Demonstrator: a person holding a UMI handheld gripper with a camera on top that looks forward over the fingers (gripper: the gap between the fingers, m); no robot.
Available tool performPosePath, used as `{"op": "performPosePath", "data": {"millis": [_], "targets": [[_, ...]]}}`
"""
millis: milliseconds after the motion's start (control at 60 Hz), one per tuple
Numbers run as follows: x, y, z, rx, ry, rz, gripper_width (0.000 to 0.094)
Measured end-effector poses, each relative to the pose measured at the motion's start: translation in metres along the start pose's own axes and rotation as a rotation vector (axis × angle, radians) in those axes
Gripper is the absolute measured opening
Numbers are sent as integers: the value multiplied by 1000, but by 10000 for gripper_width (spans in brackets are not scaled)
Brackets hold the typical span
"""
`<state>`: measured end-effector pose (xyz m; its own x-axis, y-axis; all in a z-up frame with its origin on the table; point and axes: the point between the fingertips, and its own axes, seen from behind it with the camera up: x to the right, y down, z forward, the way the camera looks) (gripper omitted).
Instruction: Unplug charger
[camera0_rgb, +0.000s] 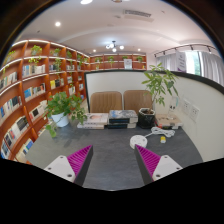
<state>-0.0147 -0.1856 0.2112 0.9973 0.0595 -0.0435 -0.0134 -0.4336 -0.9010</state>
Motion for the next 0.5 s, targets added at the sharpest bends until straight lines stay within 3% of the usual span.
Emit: {"op": "performPosePath", "data": {"millis": [500], "targets": [[-10,7,-10,-7,-5,-3,836]]}}
